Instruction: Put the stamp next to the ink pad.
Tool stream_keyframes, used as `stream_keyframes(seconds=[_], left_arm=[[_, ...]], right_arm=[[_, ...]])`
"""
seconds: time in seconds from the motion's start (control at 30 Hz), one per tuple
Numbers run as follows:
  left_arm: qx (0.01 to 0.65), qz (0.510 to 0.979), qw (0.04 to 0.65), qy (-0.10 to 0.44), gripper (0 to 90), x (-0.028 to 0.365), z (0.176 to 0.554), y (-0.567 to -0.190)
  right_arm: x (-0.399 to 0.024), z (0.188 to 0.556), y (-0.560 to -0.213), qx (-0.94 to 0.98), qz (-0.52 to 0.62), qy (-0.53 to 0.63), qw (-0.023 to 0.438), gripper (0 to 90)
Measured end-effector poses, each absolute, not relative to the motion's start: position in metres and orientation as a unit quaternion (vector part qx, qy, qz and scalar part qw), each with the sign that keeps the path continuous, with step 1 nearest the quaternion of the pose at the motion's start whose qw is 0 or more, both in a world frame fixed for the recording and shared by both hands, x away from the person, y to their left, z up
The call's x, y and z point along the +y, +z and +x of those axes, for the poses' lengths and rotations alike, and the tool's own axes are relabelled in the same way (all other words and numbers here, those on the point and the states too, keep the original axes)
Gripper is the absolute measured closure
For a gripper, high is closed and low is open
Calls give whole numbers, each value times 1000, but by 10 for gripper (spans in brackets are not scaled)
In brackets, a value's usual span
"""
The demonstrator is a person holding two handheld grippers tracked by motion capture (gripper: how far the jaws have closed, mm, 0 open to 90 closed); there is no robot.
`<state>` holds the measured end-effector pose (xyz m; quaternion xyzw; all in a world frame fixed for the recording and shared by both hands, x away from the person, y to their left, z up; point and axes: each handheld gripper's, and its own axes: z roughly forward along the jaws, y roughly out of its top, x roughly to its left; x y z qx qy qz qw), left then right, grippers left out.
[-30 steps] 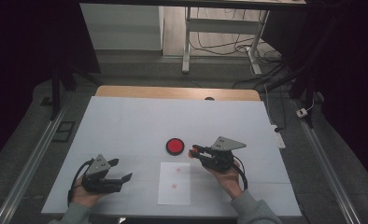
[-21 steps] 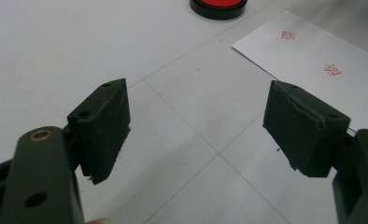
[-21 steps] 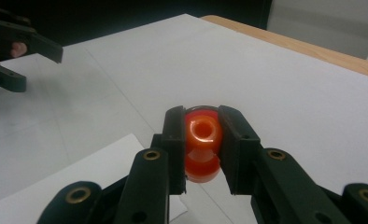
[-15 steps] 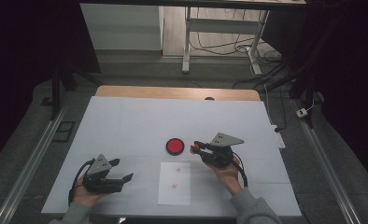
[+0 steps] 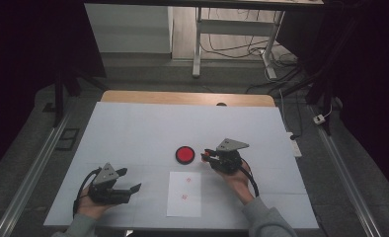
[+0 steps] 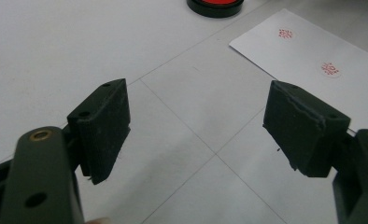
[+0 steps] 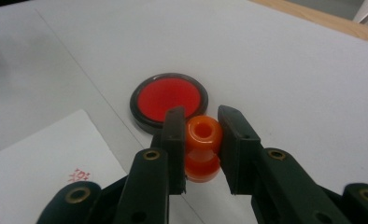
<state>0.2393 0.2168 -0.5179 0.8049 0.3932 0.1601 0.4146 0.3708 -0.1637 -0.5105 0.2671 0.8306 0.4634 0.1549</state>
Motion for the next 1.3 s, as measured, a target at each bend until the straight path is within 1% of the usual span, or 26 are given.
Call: stream_keyframes(seconds=[0.23, 0.83, 0.93, 1.03, 1.13, 1.3], left_arm=[[394, 806, 413, 158, 228, 217, 240, -518], [392, 807, 411, 162, 224, 217, 240, -518], [391, 808, 411, 161, 222, 217, 240, -518], [392, 807, 411, 161, 222, 217, 240, -518], [392, 807, 411, 162, 221, 218, 240, -518], [393, 806, 412, 162, 221, 218, 240, -518]], right_arm=[[-157, 374, -519, 843, 266, 440, 157, 718], [-155, 375, -525, 856, 266, 413, 159, 709], [-154, 375, -526, 857, 265, 412, 160, 652], [-155, 375, -526, 857, 267, 411, 161, 624], [-155, 374, -525, 853, 266, 417, 164, 571], [-157, 374, -522, 846, 269, 429, 166, 508]])
